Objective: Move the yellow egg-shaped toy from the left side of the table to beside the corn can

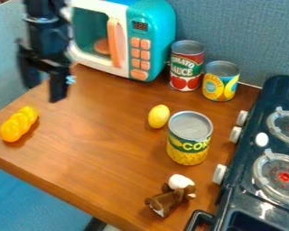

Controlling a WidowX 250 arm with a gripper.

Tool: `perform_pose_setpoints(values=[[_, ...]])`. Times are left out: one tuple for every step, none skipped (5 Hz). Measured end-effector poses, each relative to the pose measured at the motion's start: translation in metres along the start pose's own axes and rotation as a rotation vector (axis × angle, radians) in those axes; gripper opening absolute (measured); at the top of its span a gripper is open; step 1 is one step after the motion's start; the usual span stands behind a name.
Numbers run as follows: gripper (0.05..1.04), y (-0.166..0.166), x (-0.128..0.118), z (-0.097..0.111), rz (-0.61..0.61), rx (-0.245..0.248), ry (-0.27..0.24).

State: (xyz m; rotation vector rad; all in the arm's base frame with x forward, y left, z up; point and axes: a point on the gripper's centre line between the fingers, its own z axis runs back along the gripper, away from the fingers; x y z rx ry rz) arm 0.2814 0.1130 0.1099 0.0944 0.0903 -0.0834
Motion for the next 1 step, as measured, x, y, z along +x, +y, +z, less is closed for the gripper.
perform_pose_setpoints(values=[[1.001,0.022,-0.0157,-0.0062,0.01,-0.016,0.001]])
